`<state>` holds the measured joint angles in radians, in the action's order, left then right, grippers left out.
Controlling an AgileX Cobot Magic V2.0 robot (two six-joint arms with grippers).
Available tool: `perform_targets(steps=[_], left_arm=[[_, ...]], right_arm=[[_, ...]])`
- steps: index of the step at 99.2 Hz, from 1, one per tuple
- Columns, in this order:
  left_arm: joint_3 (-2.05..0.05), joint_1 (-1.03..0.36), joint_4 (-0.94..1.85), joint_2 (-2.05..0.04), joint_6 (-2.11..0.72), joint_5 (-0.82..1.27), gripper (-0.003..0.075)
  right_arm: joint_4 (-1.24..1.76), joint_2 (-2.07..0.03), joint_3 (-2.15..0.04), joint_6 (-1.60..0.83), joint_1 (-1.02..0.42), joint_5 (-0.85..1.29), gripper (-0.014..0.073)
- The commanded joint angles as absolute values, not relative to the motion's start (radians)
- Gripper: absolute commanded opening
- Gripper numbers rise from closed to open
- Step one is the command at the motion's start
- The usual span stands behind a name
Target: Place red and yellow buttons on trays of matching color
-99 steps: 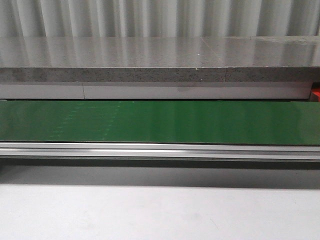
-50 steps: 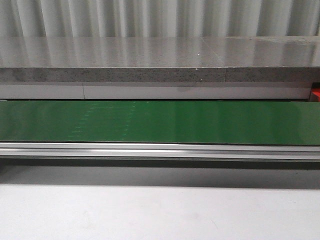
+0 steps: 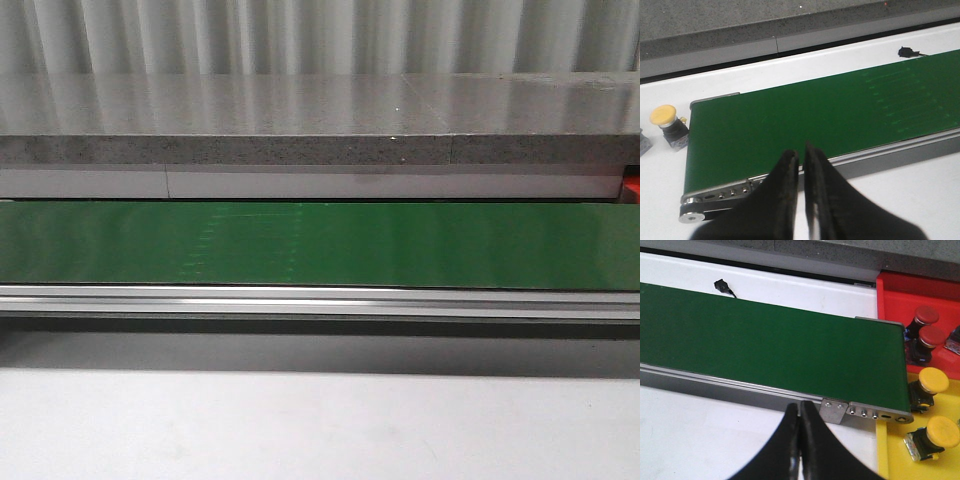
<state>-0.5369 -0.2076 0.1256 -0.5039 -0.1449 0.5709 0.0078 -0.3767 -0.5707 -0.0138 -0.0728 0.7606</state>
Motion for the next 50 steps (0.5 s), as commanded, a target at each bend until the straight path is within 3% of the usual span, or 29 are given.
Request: perform_targets(steps=[1, 29, 50], left_arm=[[-0.563, -0.214, 0.14, -0.508, -0.142, 0.475, -0.0006], [-0.572, -0.214, 0.125, -0.539, -0.142, 0.475, -0.0006], [-0.732, -0.214, 0.0, -0.668, -0.058, 0.559, -0.0001]], right_arm=[[0.0, -0.304, -0.552, -0.024, -0.074, 0.67, -0.0068], [0.0, -0.211, -0.488, -0.024, -0.073, 0.605, -0.0068], [0.0, -0.21, -0.485, -0.024, -0.073, 0.584, -0.0068]])
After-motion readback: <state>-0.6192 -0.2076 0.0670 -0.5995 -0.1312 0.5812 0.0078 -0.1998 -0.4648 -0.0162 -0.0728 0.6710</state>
